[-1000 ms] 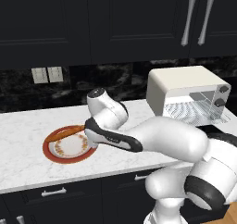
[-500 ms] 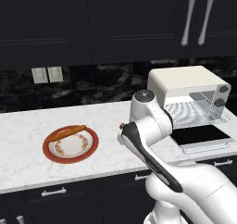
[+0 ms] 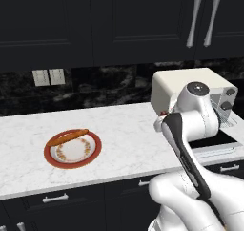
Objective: Pick up the kebab skewer and baguette bread, and place them inside the toaster oven. Close the toaster oven door and start by setting the timer.
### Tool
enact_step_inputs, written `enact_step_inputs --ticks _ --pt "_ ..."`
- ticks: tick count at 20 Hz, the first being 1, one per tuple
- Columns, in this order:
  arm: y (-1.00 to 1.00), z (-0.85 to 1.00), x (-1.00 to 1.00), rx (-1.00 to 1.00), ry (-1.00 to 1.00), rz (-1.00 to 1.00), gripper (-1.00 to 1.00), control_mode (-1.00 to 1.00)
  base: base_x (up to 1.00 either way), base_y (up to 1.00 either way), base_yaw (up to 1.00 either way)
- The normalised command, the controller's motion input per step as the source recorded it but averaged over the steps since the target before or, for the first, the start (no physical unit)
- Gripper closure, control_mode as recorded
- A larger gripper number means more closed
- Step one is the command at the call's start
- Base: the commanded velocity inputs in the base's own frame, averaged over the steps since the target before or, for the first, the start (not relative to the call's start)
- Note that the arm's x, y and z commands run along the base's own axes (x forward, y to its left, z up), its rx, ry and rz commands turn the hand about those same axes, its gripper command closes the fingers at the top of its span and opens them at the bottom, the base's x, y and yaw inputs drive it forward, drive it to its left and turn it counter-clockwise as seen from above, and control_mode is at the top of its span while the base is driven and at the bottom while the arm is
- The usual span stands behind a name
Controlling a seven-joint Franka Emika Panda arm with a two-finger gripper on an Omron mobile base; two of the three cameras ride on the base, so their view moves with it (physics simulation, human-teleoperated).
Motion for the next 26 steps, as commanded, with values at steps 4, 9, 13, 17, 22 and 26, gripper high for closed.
enact_step_inputs --ticks 4,9,13,17,22,26 --pt "-1.0 0.3 0.0 0.01 0.0 -0.26 1.0 -1.0 0.0 0.0 0.0" --pt "-0.99 0.0 0.0 0.0 0.0 -0.2 1.0 -1.0 0.0 0.0 0.0" --pt "-0.65 -0.03 0.0 0.0 -0.09 -0.11 1.0 -1.0 0.0 0.0 0.0" --pt "-0.03 -0.12 0.12 0.02 -0.09 -0.02 1.0 -1.0 0.0 0.0 0.0" --pt "0.02 -0.1 0.16 0.01 -0.02 -0.02 1.0 -1.0 0.0 0.0 0.0" --pt "0.0 -0.01 0.35 0.0 0.0 0.0 1.0 -1.0 0.0 0.0 0.0"
